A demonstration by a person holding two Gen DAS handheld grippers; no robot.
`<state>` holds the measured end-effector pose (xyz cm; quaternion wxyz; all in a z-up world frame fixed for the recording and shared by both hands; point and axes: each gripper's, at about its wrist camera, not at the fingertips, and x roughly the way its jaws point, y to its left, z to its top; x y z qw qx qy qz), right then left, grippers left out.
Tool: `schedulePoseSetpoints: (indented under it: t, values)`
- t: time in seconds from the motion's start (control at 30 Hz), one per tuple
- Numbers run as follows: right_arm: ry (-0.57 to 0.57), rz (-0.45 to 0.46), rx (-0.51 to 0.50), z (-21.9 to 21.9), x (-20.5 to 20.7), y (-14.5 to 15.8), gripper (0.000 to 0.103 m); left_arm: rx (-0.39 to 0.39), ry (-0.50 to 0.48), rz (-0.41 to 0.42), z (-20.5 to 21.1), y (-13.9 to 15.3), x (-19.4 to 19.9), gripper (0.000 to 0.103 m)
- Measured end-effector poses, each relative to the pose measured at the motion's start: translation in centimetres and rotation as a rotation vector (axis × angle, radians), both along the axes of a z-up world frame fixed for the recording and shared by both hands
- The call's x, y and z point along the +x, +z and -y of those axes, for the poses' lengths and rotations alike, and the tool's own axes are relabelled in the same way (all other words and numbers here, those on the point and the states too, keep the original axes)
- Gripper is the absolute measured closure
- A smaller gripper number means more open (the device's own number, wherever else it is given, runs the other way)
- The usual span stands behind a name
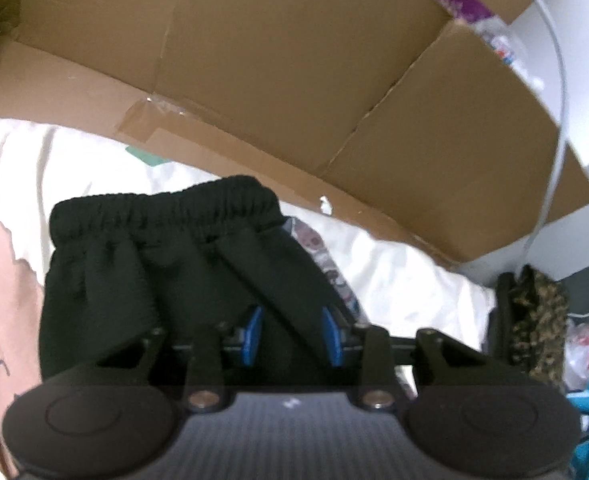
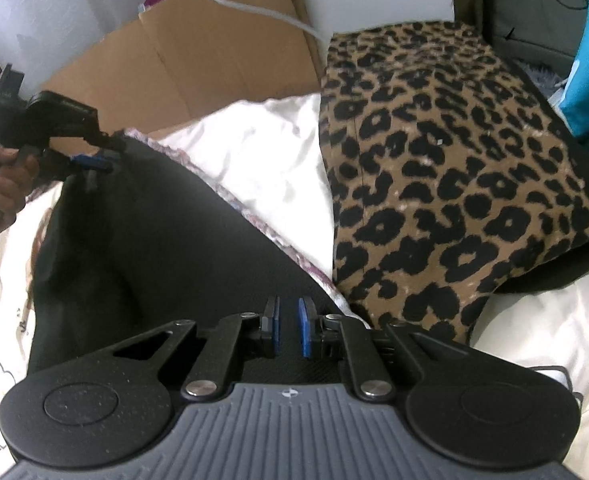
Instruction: Fold clothes
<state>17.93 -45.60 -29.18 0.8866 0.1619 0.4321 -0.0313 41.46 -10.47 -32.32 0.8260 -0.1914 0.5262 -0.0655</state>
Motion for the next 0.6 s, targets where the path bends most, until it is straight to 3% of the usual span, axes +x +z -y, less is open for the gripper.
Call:
schedulePoseSetpoints:
  t: [0.2, 0.4, 0.6]
  values:
    - [-0.045, -0.052, 0.030, 1.8, -0.4, -2.1, 0.094, 0.037, 0.015, -0.048, 1.4, -2.7, 1.3, 0.066]
    - [-0.027, -0.060, 0.029, 2.1, -1.3, -2.8, 0.095, 0.105, -0.033, -0.020, 3.3, -3.0, 1.1, 0.048]
    - [-0.031, -0.075, 0.031, 2.4, -2.7, -3.0, 0.095, 0.076, -0.036, -0.028, 2.5, -2.3, 0.5, 0.056]
